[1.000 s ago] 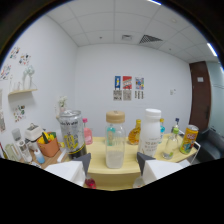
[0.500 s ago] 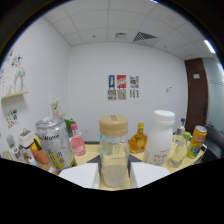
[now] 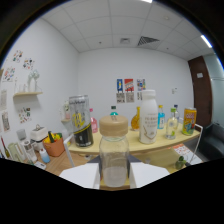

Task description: Make me a cup of Mount Fuji.

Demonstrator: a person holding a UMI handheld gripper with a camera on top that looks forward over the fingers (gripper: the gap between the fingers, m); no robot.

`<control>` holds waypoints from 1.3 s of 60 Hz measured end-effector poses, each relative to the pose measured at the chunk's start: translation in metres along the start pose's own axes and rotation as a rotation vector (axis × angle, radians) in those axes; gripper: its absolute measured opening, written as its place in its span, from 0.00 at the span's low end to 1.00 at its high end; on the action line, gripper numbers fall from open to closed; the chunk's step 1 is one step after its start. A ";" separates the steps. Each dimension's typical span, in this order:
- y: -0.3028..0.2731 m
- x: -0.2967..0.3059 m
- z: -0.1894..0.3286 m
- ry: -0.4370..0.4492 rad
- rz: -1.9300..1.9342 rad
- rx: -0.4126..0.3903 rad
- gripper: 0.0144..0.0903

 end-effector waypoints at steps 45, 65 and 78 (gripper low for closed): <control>0.204 0.000 0.021 -0.175 1.168 -0.190 0.33; 0.201 0.017 0.022 -0.227 1.762 -0.125 0.32; 0.206 0.022 0.022 -0.246 1.909 -0.111 0.33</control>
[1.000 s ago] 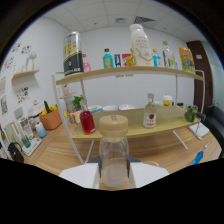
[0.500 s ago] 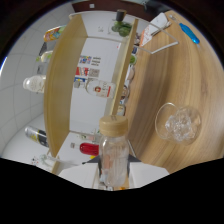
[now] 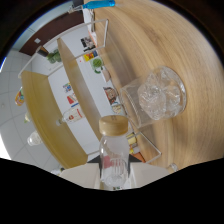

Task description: Make me a cup of Mount Fuji.

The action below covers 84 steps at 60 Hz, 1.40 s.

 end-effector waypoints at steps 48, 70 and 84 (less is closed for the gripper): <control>0.013 0.053 0.024 0.392 -1.809 -0.059 0.33; 0.002 0.099 0.027 0.480 -1.921 -0.145 0.35; 0.005 0.104 0.014 0.466 -1.910 -0.157 0.37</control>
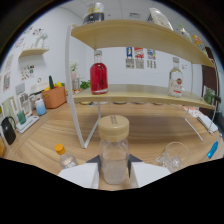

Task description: Make me a cup of Mount Fuji.

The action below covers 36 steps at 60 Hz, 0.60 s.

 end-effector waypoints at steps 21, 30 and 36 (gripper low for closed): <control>0.011 0.002 -0.034 -0.016 0.045 -0.096 0.93; -0.013 0.023 -0.077 0.036 0.059 -0.087 0.94; -0.026 0.046 -0.105 0.079 0.074 -0.119 0.93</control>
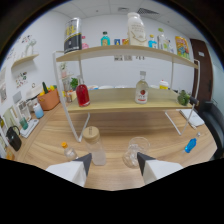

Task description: Make me a cup of Mount Fuji.

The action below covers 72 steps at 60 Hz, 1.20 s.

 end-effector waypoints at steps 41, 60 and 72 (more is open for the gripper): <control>-0.337 0.055 -0.027 0.027 -0.035 0.417 0.88; -0.349 0.072 0.021 0.053 0.003 0.389 0.48; -0.347 0.068 0.016 0.027 0.009 0.367 0.45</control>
